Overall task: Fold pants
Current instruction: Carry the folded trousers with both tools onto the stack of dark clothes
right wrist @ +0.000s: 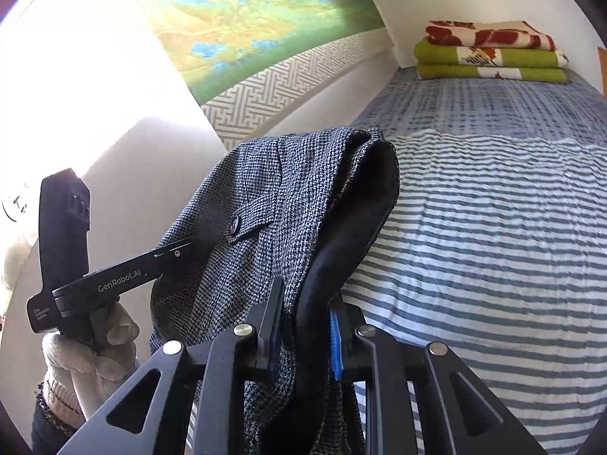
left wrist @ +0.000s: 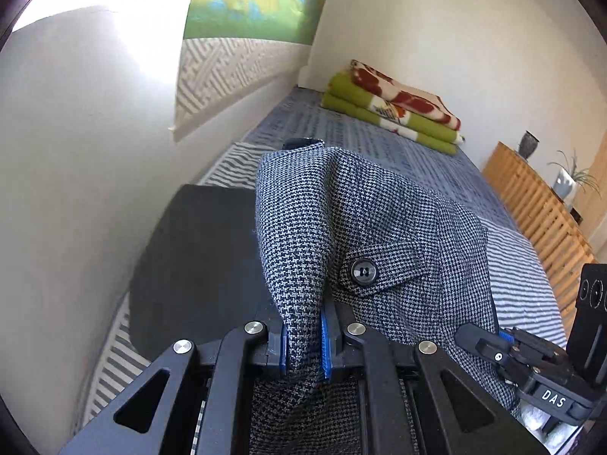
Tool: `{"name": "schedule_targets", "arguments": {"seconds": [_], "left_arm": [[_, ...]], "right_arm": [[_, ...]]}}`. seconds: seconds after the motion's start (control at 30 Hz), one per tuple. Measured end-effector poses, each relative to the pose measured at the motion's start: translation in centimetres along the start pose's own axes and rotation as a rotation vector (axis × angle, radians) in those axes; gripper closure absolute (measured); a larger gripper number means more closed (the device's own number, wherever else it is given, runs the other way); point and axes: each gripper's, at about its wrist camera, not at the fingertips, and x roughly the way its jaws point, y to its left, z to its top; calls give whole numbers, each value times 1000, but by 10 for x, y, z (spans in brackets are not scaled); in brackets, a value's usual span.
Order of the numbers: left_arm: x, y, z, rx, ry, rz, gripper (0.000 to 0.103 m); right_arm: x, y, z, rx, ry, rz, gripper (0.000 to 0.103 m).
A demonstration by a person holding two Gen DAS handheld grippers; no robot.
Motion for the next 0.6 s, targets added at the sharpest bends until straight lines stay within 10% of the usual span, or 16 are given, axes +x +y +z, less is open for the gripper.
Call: {"name": "schedule_targets", "arguments": {"seconds": [0.3,0.43,0.6], "left_arm": [[71,101,50,-16,-40,72,91],[154,138,45,0,103,244,70],[143,169,38,-82,7,285,70]], "right_arm": [[114,50,34,22,-38,47,85],[167,32,31,76,-7,33,85],[220,0,12,133,109,-32,83]]}}
